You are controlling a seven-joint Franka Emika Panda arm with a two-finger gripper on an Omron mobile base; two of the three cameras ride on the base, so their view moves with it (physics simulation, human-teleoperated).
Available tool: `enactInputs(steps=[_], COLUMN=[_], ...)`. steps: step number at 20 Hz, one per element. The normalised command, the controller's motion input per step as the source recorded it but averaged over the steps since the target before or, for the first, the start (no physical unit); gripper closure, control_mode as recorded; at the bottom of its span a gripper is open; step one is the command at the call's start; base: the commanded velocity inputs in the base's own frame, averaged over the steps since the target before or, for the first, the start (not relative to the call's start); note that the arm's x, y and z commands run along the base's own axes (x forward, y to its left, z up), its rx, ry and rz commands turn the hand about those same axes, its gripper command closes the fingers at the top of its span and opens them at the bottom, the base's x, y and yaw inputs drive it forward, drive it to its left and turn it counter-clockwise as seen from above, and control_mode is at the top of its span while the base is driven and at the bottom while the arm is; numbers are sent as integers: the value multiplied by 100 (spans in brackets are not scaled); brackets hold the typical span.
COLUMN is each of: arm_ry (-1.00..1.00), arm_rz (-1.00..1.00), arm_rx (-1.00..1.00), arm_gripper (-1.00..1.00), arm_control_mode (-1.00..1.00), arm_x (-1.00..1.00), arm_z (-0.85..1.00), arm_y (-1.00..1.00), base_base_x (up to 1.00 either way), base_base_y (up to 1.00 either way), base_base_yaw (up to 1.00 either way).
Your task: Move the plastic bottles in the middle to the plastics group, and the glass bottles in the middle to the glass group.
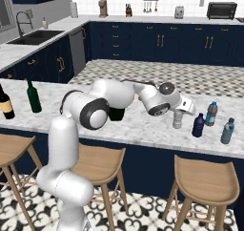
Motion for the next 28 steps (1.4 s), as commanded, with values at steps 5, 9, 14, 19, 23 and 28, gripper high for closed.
enactInputs(steps=[5, 9, 14, 19, 23, 28], arm_ry=[0, 0, 0, 0, 0, 0], arm_rz=[-17, -24, -22, -11, -10, -8], arm_rx=[0, 1, 3, 4, 2, 3], arm_gripper=[100, 100, 100, 100, 100, 100], arm_control_mode=[-100, -100, -100, -100, -100, -100], arm_x=[14, 20, 27, 23, 32, 25], arm_z=[0, 0, 0, -6, -1, 0], arm_y=[0, -3, -1, -16, -27, -39], base_base_x=[0, 0, 0, 0, 0, 0], base_base_y=[0, 0, 0, 0, 0, 0], base_base_yaw=[0, 0, 0, 0, 0, 0])
